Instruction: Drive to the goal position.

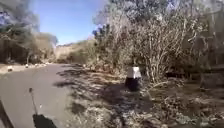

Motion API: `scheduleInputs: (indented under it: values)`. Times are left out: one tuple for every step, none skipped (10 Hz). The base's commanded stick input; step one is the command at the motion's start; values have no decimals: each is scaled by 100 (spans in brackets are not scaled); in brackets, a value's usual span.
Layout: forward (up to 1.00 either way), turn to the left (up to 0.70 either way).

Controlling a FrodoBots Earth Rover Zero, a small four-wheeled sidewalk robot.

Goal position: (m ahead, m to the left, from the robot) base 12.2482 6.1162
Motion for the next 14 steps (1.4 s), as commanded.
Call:
scheduleInputs:
  values:
    - [0, 0]
    - [23, 41]
    - [65, 33]
    - [100, 27]
    - [100, 27]
    - [100, 27]
    - [100, 27]
    - [100, 27]
    - [100, 27]
    - [100, 27]
    - [100, 27]
    - [100, 25]
    - [100, 20]
    - [100, 16]
